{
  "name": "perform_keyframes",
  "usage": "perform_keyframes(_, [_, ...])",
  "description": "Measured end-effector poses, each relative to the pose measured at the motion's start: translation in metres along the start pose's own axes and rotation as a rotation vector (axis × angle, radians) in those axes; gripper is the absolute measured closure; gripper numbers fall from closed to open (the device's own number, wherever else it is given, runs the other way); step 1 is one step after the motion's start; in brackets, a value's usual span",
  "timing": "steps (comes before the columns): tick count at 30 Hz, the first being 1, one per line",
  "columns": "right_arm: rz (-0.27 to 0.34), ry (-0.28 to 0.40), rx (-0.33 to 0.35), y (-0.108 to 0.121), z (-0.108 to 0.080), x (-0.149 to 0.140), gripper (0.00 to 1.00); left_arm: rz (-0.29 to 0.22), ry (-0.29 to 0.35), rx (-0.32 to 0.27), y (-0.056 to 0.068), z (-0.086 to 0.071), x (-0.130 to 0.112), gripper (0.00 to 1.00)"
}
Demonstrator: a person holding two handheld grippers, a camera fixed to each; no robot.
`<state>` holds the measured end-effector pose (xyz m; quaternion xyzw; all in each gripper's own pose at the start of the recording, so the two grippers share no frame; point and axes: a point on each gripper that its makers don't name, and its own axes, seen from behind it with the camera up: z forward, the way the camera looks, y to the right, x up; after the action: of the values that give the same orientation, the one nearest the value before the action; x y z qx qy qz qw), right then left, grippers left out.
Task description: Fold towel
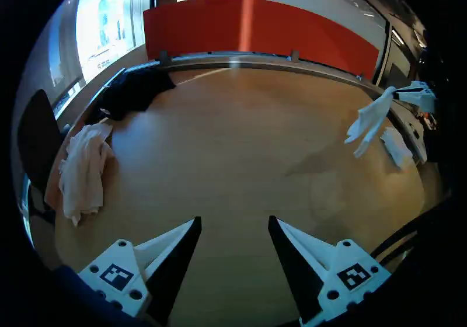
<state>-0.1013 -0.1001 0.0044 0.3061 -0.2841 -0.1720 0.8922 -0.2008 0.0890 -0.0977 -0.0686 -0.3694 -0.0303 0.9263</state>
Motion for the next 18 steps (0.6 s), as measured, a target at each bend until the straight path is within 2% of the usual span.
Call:
perform_keyframes(9, [0.033,0.004,-0.067,0.062,-0.021,-0.008,0.94,0.007,-0.005,0.003,0.005,0.003,0.002,0.16])
perform_keyframes(18, [0.065,-0.016,-0.109,0.114,-0.036,-0.027,0.94,0.013,-0.015,0.011,0.009,0.006,0.004,0.16])
